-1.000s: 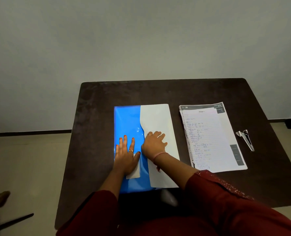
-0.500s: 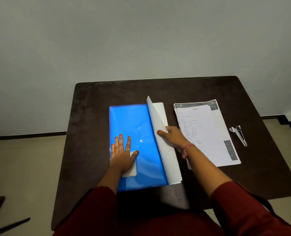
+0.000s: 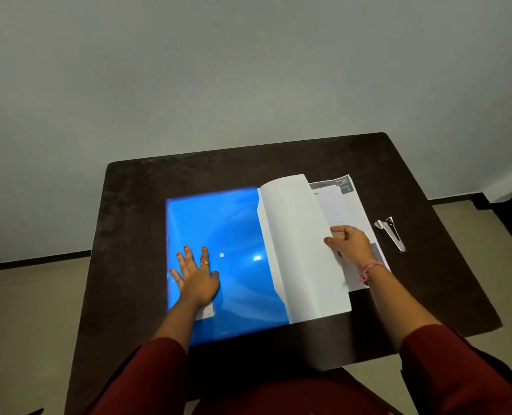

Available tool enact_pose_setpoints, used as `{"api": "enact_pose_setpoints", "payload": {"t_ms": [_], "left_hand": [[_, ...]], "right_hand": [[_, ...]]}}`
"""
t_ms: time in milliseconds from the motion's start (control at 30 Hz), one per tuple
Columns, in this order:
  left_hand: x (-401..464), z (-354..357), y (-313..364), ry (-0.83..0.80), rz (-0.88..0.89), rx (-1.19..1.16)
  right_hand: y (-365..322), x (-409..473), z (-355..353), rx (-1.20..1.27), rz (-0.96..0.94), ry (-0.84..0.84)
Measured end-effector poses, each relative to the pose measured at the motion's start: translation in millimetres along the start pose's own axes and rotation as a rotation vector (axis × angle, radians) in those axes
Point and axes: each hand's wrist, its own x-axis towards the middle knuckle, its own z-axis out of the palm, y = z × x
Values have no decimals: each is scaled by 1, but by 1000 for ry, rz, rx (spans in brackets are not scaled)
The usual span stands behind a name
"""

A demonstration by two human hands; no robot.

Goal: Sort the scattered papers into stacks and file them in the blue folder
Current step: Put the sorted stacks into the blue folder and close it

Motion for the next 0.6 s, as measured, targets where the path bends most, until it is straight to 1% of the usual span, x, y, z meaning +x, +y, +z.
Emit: {"api": "enact_pose_setpoints", "payload": {"t_ms": [33, 100, 167, 233, 333, 433, 500, 600], "left_hand": [[-2, 1, 9, 39, -15, -30], [-7, 7, 31, 115, 17, -95], [-15, 16, 55, 146, 91, -127], [-24, 27, 83, 144, 151, -104], [-32, 44, 128, 61, 158, -130], [-33, 56, 157, -79, 89, -174], [-30, 62, 164, -118, 47, -149], [-30, 65, 168, -111, 16, -121]], "right_hand": [[3, 1, 0, -19, 2, -7], [7, 3, -1, -58, -5, -28], [7, 6, 0, -90, -27, -43], [6, 5, 2, -104, -43, -49], [7, 4, 3, -117, -67, -60], [14, 5, -1, -174, -97, -65], [21, 6, -9, -242, -125, -3], [32, 5, -28, -304, -47, 160]]}}
